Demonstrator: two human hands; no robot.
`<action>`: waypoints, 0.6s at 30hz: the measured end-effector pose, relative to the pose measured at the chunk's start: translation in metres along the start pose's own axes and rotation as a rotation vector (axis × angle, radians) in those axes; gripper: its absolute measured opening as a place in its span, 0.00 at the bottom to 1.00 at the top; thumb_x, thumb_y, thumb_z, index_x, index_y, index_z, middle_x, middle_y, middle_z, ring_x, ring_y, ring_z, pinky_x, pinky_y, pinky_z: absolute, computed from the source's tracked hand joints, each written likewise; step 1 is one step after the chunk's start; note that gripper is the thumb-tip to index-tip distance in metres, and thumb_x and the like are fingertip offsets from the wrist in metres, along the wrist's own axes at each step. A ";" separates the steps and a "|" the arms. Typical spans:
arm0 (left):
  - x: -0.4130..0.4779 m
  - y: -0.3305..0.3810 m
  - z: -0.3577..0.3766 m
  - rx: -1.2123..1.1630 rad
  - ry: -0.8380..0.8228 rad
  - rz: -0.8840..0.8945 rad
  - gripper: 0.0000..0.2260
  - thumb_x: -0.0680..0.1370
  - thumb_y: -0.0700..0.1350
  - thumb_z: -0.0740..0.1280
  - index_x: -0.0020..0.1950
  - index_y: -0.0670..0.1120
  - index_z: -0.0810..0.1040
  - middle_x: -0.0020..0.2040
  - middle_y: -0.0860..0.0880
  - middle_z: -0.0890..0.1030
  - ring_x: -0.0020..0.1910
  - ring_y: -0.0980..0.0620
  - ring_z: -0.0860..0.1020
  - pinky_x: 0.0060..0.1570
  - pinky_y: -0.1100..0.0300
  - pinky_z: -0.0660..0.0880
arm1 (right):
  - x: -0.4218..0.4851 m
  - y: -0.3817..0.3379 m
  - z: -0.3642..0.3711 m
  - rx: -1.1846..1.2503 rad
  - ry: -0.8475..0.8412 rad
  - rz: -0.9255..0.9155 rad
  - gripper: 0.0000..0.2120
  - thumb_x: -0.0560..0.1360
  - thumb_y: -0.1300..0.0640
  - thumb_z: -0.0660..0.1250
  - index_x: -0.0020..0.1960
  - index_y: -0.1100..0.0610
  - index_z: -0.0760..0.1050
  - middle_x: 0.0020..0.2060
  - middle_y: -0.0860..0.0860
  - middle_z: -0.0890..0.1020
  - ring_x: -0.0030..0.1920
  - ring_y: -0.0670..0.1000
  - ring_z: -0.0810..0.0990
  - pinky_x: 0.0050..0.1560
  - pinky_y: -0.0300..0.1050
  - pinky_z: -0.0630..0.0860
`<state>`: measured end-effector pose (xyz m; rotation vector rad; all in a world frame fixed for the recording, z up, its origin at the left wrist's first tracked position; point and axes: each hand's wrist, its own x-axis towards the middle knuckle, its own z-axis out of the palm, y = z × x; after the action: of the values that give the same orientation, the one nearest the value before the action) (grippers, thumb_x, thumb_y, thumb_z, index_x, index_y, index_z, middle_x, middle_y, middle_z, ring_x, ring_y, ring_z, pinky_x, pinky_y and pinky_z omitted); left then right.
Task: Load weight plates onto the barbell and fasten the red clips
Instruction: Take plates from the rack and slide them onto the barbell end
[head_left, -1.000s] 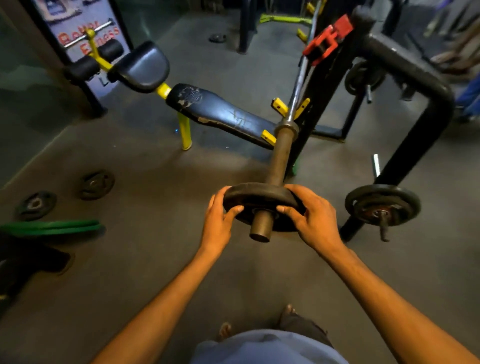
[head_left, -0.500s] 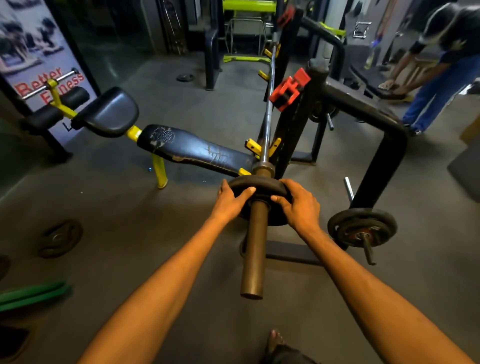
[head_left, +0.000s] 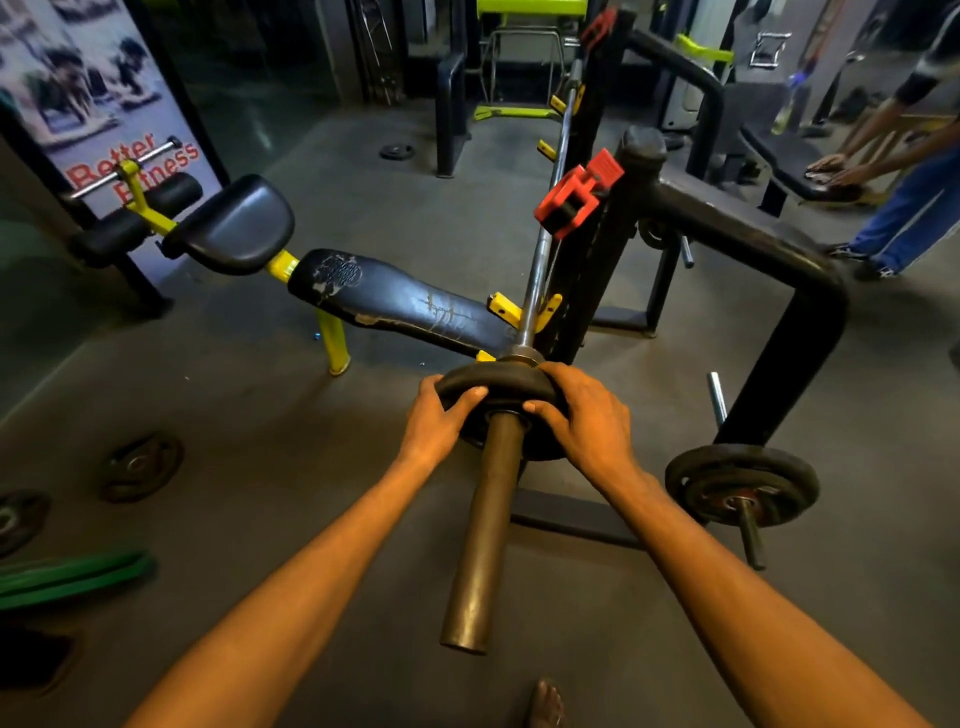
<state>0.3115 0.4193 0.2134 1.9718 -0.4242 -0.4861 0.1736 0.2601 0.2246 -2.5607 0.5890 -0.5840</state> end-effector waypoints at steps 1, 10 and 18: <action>-0.002 0.000 0.000 0.006 0.019 -0.010 0.28 0.78 0.58 0.69 0.72 0.46 0.68 0.62 0.47 0.78 0.62 0.49 0.77 0.46 0.66 0.71 | -0.002 0.001 0.000 0.019 0.021 0.045 0.25 0.77 0.39 0.67 0.71 0.46 0.69 0.60 0.47 0.80 0.59 0.49 0.79 0.51 0.44 0.76; -0.041 -0.012 0.006 0.377 -0.036 0.389 0.46 0.76 0.64 0.67 0.82 0.56 0.39 0.83 0.50 0.39 0.82 0.50 0.43 0.74 0.52 0.52 | -0.043 -0.010 0.036 0.855 0.132 0.686 0.41 0.69 0.28 0.70 0.73 0.49 0.68 0.66 0.46 0.79 0.65 0.48 0.78 0.67 0.55 0.76; -0.009 -0.011 0.012 0.264 -0.123 0.390 0.50 0.74 0.65 0.69 0.81 0.57 0.36 0.81 0.52 0.32 0.81 0.50 0.34 0.77 0.44 0.50 | 0.000 -0.027 0.044 0.946 0.399 0.831 0.31 0.72 0.40 0.75 0.69 0.53 0.70 0.56 0.49 0.81 0.54 0.46 0.81 0.51 0.40 0.77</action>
<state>0.2986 0.4188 0.2002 2.0463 -0.9703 -0.3133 0.2031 0.2967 0.2021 -1.1763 1.0895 -0.7951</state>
